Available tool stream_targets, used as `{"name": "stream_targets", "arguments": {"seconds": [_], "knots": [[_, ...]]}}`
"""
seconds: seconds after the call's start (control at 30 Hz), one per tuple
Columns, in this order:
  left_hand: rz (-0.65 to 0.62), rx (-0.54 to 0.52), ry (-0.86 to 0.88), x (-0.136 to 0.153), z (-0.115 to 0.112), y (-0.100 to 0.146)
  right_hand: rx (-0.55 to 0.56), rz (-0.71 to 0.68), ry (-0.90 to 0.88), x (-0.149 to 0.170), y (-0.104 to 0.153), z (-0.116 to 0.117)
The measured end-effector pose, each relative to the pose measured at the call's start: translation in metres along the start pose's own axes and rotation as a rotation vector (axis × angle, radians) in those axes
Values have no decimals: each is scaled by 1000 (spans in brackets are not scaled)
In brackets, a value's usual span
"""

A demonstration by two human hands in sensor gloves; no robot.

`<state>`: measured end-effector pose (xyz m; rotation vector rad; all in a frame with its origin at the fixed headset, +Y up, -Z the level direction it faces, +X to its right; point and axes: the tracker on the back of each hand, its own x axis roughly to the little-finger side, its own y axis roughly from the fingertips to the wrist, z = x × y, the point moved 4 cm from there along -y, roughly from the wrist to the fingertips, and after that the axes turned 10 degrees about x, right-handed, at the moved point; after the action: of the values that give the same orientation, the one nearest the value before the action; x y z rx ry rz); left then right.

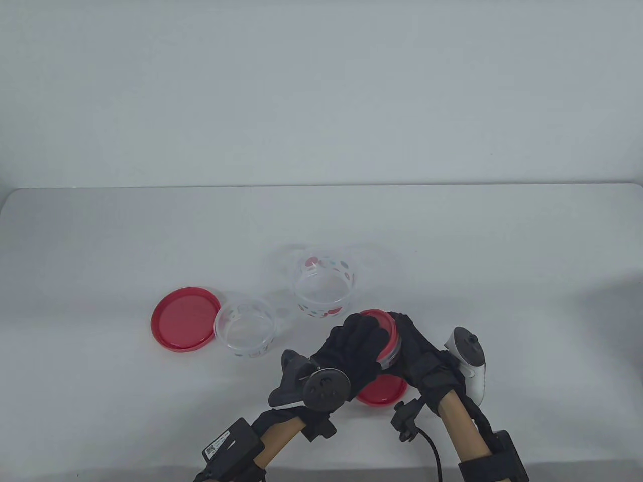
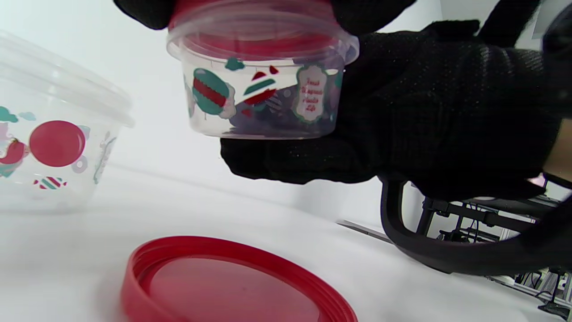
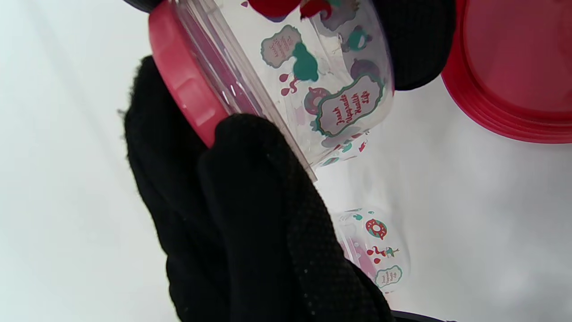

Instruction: Nest food storage containers

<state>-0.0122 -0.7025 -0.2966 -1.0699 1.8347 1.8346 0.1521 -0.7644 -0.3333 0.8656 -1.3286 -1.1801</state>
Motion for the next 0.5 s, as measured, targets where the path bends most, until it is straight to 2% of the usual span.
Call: {"name": "stream_targets", "arguments": {"seconds": [0.5], "knots": [[8, 20, 2, -1, -3, -1, 43, -26, 29, 0, 1, 0]]}}
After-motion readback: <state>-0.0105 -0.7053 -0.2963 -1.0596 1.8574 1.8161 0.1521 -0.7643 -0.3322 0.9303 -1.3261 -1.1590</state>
